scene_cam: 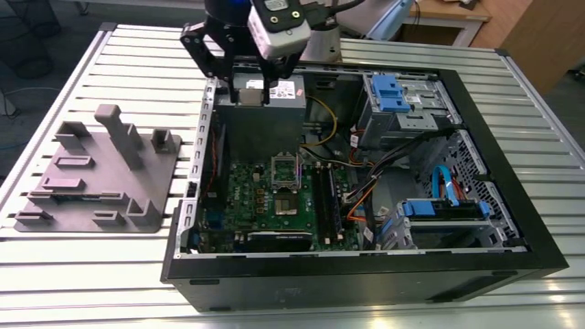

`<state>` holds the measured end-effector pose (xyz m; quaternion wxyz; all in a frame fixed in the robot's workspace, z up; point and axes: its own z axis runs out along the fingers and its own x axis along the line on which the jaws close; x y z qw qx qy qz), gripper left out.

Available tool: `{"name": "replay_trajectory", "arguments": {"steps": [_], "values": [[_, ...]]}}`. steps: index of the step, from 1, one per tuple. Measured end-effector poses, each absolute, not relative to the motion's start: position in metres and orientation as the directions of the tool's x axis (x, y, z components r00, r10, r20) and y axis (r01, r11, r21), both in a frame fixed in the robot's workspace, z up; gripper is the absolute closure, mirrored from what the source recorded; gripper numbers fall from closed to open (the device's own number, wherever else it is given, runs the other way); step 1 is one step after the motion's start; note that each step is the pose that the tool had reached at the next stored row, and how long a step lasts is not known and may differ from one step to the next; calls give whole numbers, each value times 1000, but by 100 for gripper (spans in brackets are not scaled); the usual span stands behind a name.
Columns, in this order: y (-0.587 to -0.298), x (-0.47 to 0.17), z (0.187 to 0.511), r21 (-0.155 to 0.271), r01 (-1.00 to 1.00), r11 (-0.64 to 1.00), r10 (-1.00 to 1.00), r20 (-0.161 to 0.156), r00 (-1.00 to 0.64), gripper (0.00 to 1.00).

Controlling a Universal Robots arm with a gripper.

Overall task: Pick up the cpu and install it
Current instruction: 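Pick up the cpu and move it towards the insertion slot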

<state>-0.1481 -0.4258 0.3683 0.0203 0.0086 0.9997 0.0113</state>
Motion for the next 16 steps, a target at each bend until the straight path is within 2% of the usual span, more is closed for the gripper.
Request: {"name": "replay_trajectory", "arguments": {"steps": [16], "values": [[-426,-97,366,23,17,1000,18,-41,-999,53]]}}
